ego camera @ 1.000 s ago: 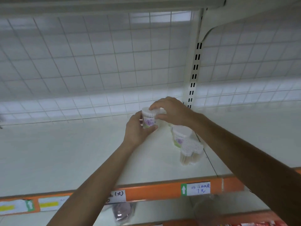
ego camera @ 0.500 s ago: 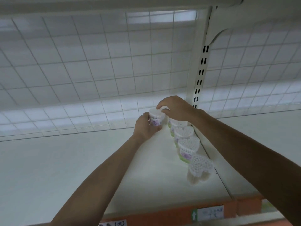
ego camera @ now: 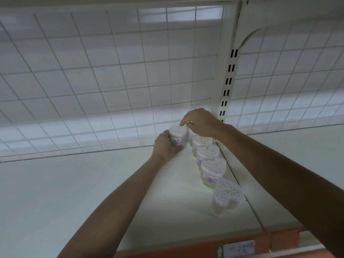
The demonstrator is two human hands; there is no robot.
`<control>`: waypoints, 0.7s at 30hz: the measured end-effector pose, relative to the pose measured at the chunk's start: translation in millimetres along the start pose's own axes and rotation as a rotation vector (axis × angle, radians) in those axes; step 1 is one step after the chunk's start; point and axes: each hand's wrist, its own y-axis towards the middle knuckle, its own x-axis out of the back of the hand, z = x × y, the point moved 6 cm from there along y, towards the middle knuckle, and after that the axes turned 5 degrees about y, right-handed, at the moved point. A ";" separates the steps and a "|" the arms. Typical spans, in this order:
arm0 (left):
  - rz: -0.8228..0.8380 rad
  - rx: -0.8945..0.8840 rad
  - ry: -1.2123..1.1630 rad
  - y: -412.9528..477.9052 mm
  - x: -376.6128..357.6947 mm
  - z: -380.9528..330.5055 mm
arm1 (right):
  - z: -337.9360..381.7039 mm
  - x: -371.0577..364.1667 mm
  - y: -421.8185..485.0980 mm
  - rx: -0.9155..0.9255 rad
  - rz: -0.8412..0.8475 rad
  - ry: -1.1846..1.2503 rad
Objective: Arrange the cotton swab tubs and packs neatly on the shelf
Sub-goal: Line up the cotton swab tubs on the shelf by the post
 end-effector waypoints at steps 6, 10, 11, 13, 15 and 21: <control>-0.005 -0.001 -0.014 -2.5 -0.9 -1.0 | -2.9 -4.0 1.5 -0.019 0.031 -0.035; 0.002 0.014 0.010 -3.3 -1.2 0.4 | -1.6 -5.6 0.9 -0.019 0.044 -0.027; 0.002 0.015 0.016 -3.4 -1.4 0.5 | -1.2 -5.9 0.7 -0.021 0.046 -0.027; 0.000 0.015 0.025 -3.8 -1.1 0.6 | -0.9 -6.5 0.3 -0.022 0.052 -0.025; 0.003 0.017 0.033 -4.6 -1.4 1.3 | -0.9 -7.2 -0.5 -0.025 0.060 -0.025; 0.024 0.017 0.099 -7.4 -0.4 1.7 | 3.6 -7.5 -5.1 -0.018 0.072 -0.041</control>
